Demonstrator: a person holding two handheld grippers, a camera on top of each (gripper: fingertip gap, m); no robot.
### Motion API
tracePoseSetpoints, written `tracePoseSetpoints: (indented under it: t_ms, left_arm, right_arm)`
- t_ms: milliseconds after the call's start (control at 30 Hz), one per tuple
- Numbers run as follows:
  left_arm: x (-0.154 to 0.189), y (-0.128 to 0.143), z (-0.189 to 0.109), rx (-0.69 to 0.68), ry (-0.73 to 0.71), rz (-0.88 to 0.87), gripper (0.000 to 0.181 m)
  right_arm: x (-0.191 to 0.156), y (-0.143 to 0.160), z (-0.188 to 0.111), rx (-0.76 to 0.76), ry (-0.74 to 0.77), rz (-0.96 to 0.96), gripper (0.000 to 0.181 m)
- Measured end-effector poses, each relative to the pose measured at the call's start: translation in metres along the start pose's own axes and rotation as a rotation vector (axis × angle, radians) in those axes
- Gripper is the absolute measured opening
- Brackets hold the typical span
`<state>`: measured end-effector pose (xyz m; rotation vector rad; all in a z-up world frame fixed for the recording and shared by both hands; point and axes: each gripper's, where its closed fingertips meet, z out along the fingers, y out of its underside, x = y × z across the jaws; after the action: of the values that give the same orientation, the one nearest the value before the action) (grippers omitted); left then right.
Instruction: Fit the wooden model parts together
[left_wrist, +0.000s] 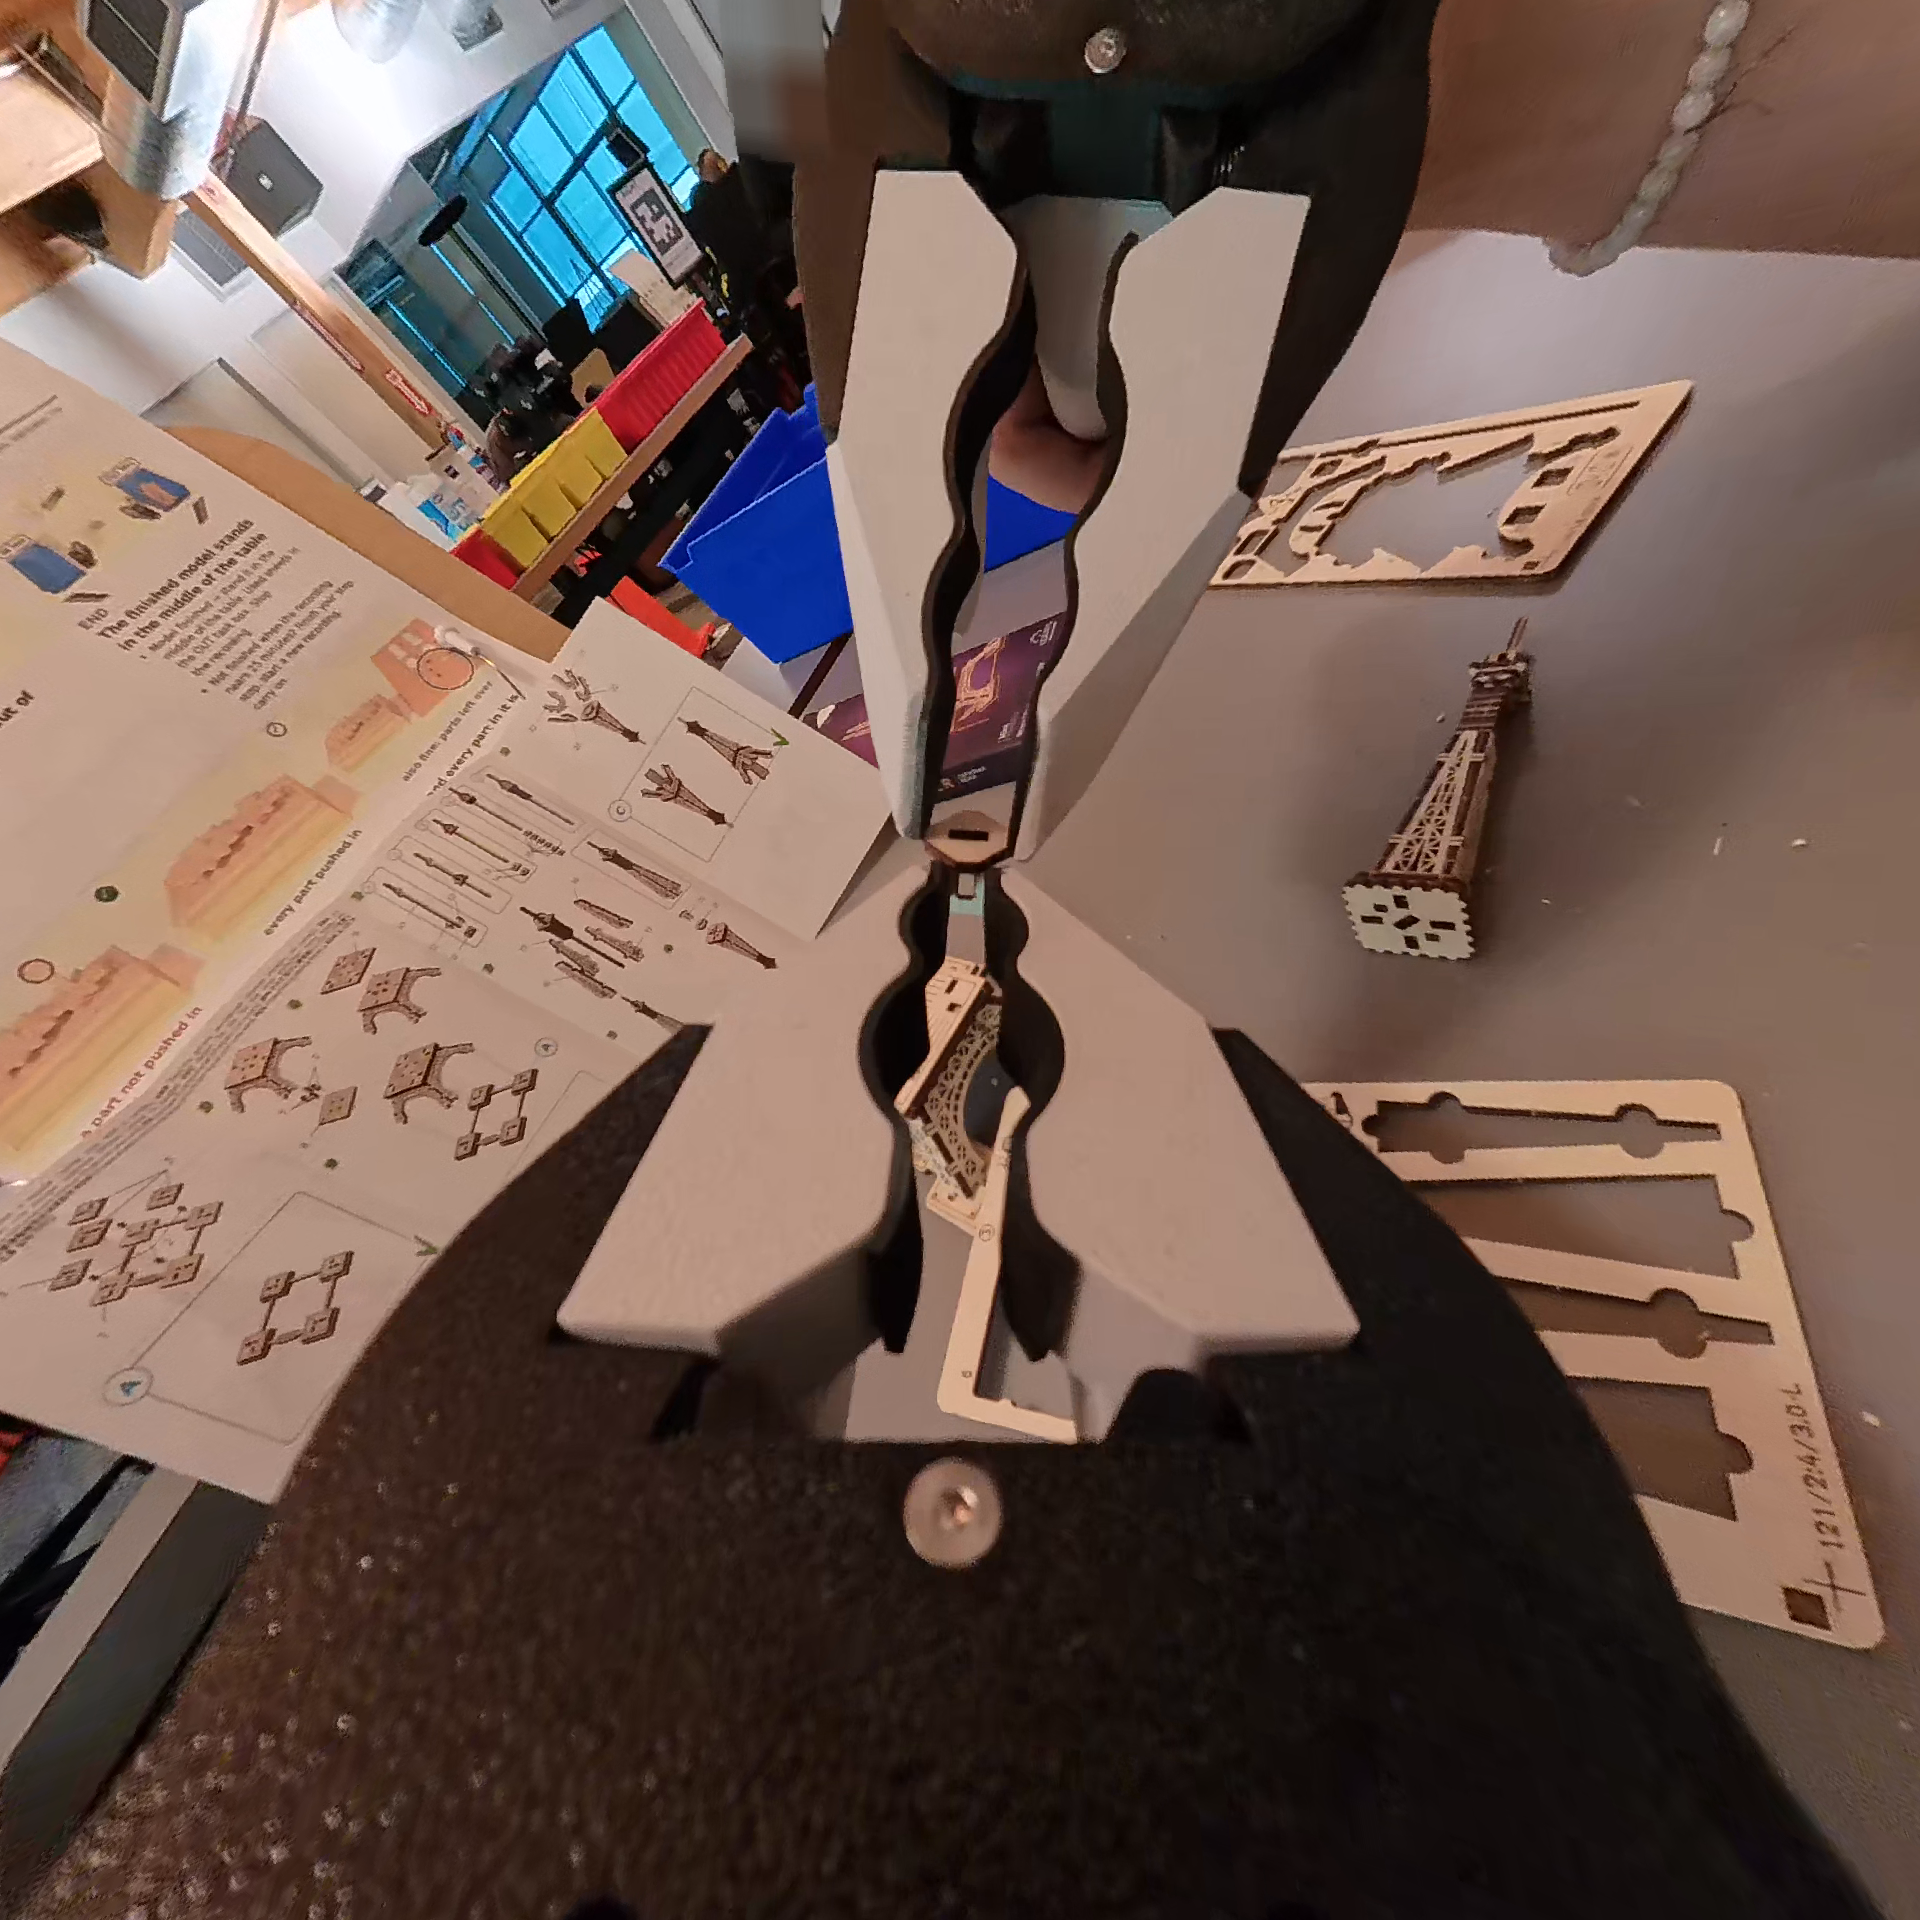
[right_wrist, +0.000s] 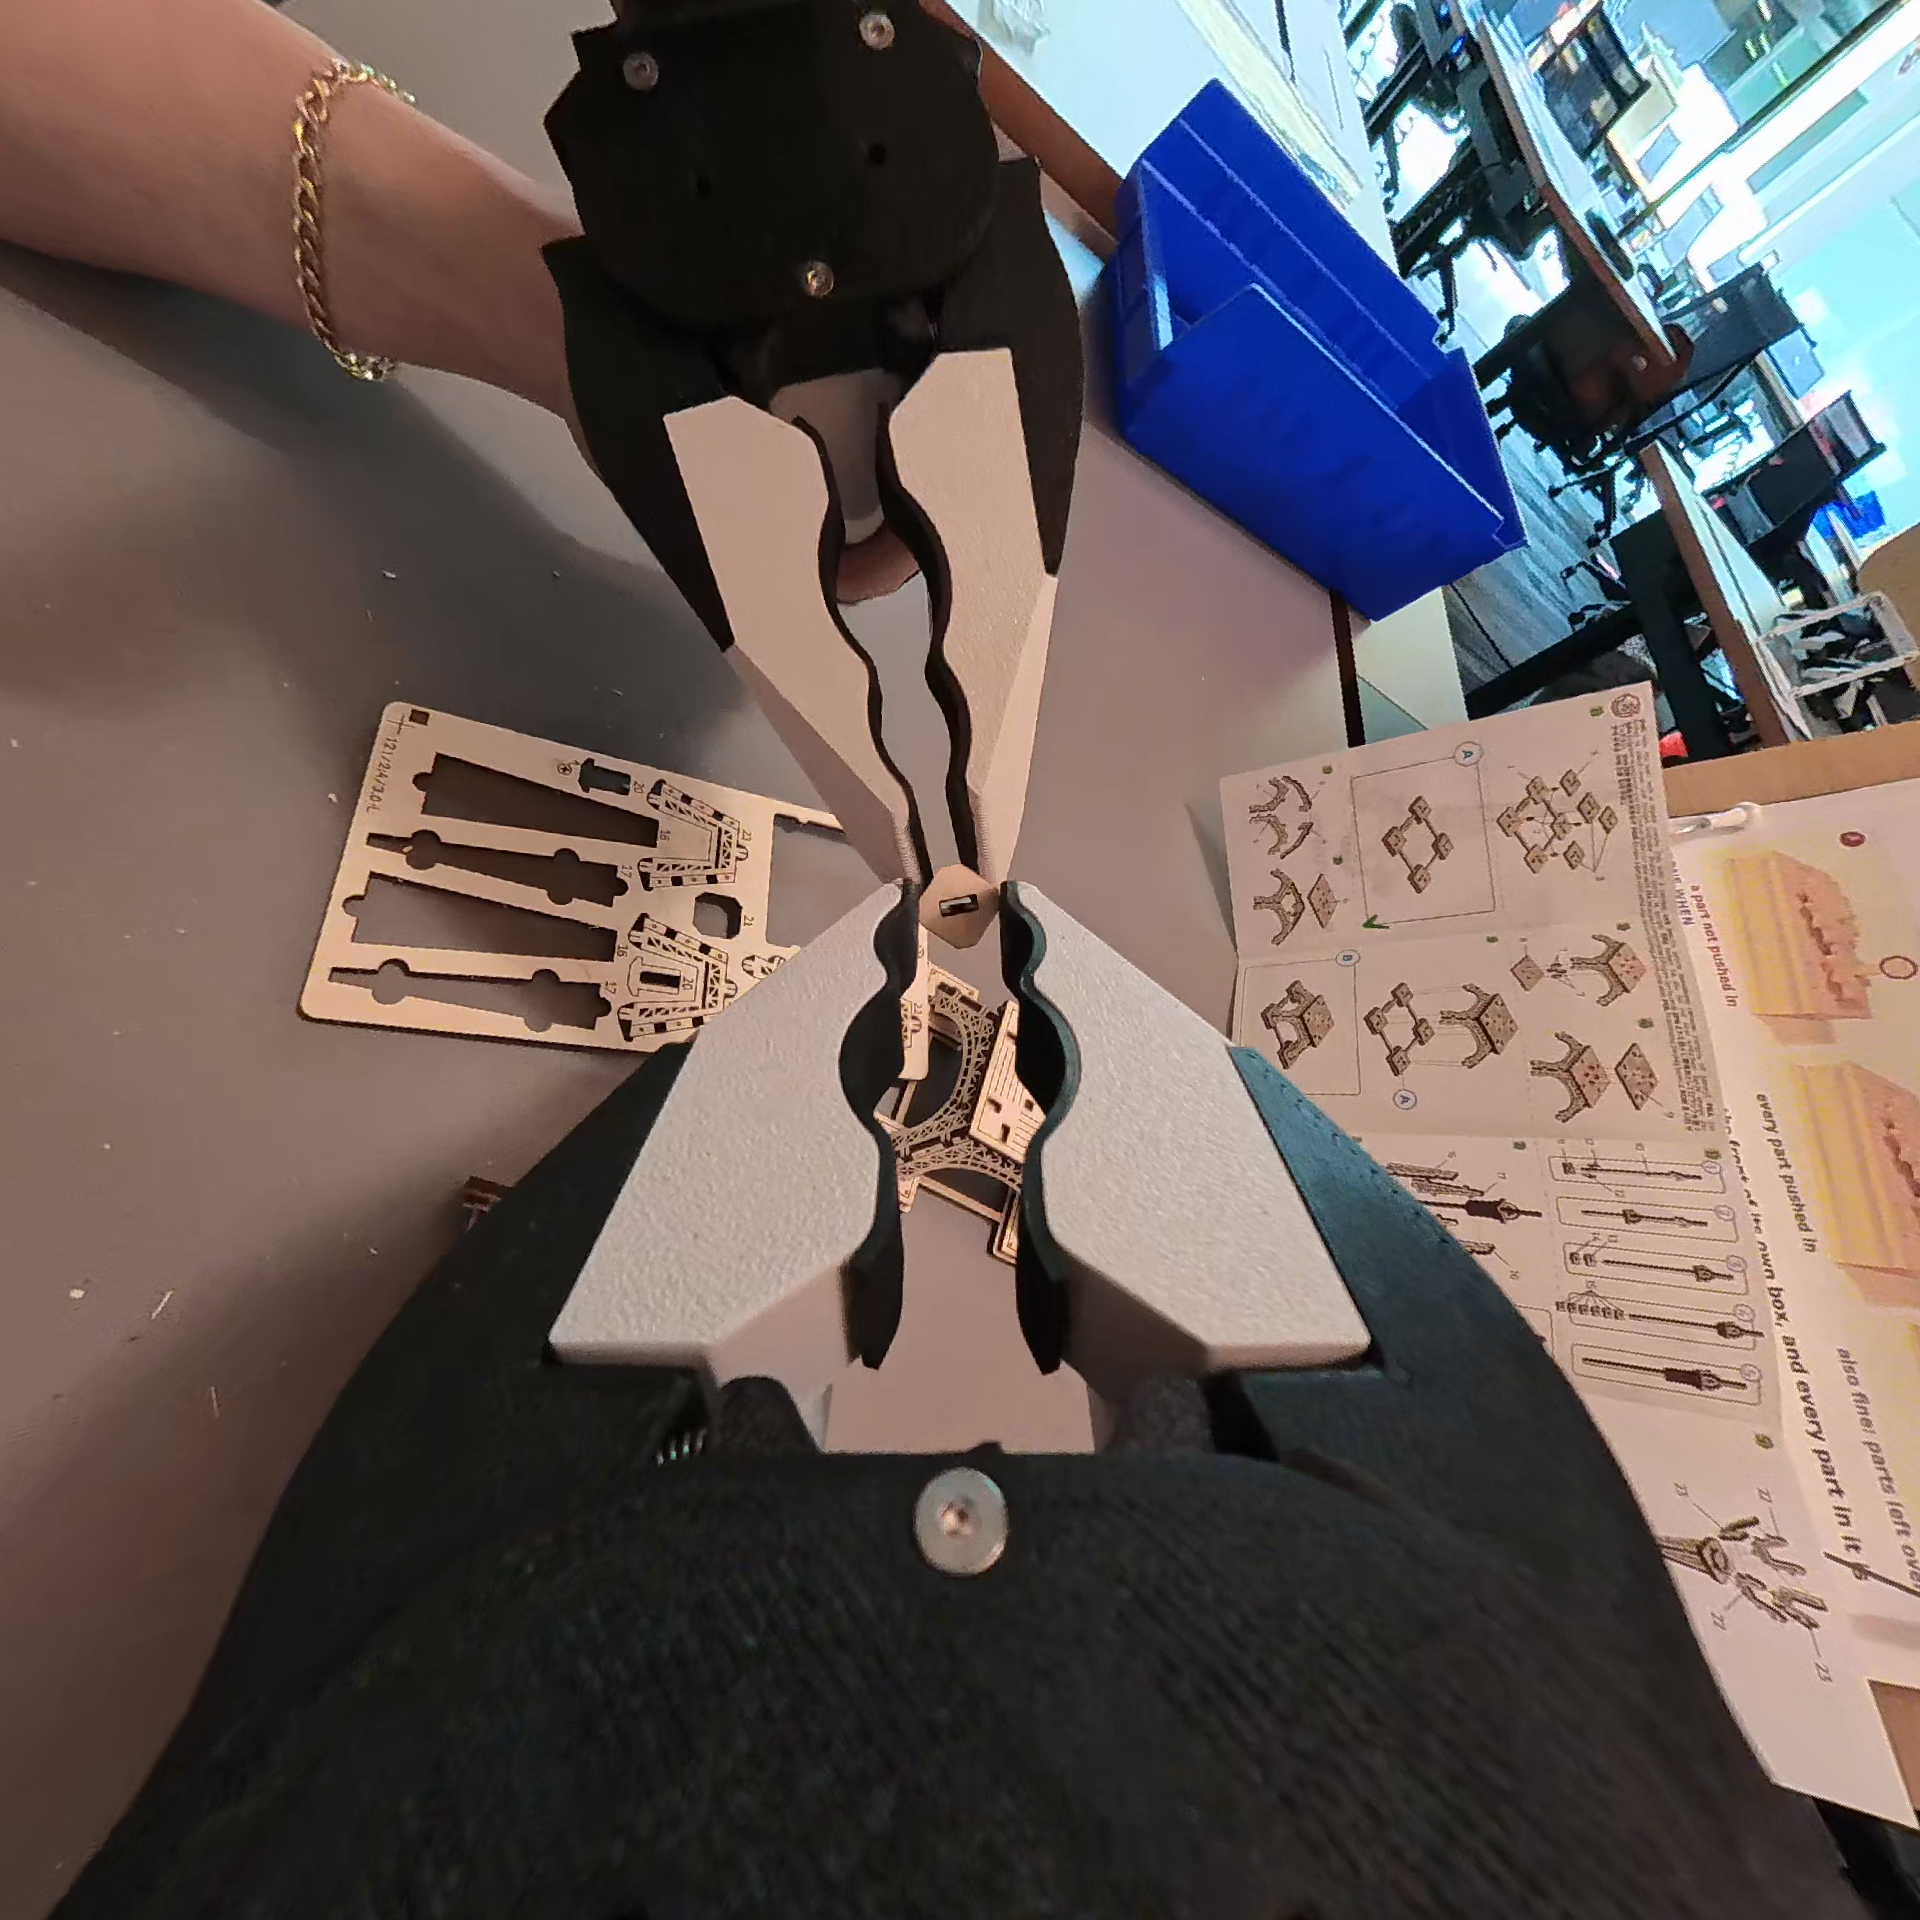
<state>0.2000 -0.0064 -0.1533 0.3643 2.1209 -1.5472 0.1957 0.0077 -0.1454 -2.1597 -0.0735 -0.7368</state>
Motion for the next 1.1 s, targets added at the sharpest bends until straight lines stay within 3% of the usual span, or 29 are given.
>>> tracePoseSetpoints:
  t_ms: [433,600,1100]
  left_arm:
    - [0.002,-0.003,-0.002,0.071,0.053,-0.100,0.005]
    - [-0.001,-0.018,-0.011,0.204,0.062,-0.114,0.005]
    - [-0.001,-0.035,-0.020,0.328,0.045,-0.067,0.005]
  right_arm:
    - [-0.001,-0.003,-0.001,-0.032,0.011,-0.043,0.013]
    - [0.001,-0.020,-0.009,0.074,0.000,0.005,0.013]
    - [0.000,-0.035,-0.020,0.189,-0.036,0.059,0.013]
